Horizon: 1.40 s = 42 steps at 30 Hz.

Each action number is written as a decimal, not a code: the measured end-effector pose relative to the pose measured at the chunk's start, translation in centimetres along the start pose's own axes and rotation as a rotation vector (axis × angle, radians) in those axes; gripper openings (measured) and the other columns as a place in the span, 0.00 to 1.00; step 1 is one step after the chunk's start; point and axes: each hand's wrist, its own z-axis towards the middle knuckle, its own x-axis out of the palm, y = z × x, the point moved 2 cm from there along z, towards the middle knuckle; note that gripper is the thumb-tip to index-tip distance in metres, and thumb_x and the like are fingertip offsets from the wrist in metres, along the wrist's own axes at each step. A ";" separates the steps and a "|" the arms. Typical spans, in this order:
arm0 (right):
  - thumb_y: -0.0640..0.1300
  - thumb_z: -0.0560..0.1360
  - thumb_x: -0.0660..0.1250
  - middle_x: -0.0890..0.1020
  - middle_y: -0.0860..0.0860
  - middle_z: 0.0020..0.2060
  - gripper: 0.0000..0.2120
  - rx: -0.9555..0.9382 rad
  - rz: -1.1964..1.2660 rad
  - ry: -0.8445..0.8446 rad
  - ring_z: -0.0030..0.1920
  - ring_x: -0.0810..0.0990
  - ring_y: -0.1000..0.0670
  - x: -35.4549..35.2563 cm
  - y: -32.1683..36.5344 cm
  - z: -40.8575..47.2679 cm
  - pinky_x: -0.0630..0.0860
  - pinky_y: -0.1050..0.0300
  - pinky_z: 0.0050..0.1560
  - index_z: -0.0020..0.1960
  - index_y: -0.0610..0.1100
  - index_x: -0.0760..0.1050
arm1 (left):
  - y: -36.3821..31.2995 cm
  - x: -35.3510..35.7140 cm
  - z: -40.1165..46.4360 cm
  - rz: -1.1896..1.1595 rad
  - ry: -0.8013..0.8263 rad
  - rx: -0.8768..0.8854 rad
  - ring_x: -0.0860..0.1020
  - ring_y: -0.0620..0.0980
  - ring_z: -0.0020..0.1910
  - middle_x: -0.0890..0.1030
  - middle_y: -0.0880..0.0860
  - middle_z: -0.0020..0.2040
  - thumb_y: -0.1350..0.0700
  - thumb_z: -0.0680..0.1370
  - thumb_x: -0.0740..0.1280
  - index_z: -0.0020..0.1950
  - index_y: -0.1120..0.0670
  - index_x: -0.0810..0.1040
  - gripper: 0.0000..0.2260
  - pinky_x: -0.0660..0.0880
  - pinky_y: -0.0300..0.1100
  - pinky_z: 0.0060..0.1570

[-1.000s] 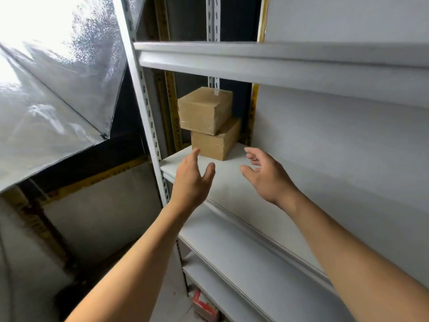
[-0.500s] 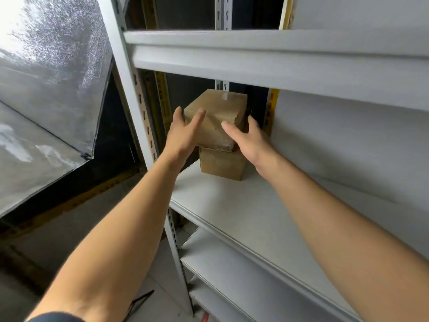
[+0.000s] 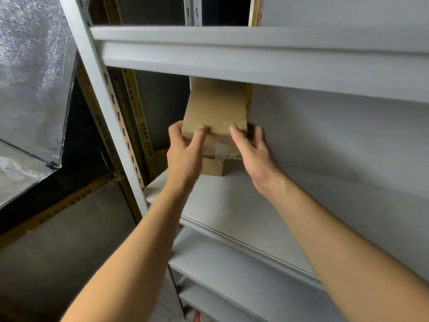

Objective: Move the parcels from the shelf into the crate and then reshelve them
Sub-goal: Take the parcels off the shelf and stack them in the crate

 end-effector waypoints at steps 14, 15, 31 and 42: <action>0.49 0.86 0.66 0.81 0.62 0.67 0.23 0.028 -0.042 -0.362 0.67 0.79 0.60 -24.4 -0.3 -27.4 0.74 0.45 0.74 0.79 0.57 0.67 | -4.0 14.1 -25.7 -0.085 0.593 0.055 0.81 0.38 0.60 0.82 0.43 0.65 0.40 0.79 0.67 0.78 0.41 0.69 0.27 0.79 0.38 0.59; 0.50 0.85 0.66 0.80 0.63 0.68 0.23 0.034 -0.061 -0.404 0.68 0.79 0.60 -26.5 0.1 -29.8 0.74 0.45 0.74 0.79 0.58 0.67 | -4.7 15.5 -27.9 -0.104 0.637 0.048 0.82 0.39 0.60 0.82 0.44 0.64 0.40 0.78 0.67 0.78 0.41 0.70 0.27 0.79 0.38 0.59; 0.61 0.81 0.69 0.79 0.72 0.65 0.19 0.199 -0.124 -1.379 0.68 0.77 0.63 -43.3 4.4 -65.6 0.73 0.48 0.75 0.68 0.77 0.69 | -13.9 33.8 -61.5 -0.284 1.573 0.097 0.81 0.35 0.53 0.84 0.38 0.58 0.47 0.85 0.66 0.76 0.39 0.70 0.19 0.74 0.27 0.51; 0.50 0.85 0.65 0.80 0.58 0.70 0.27 0.199 -0.182 -1.785 0.70 0.78 0.58 -41.0 6.8 -86.2 0.77 0.61 0.68 0.83 0.54 0.63 | -17.4 33.7 -82.9 -0.303 2.092 0.201 0.78 0.37 0.63 0.80 0.37 0.65 0.36 0.81 0.65 0.76 0.34 0.68 0.23 0.75 0.41 0.62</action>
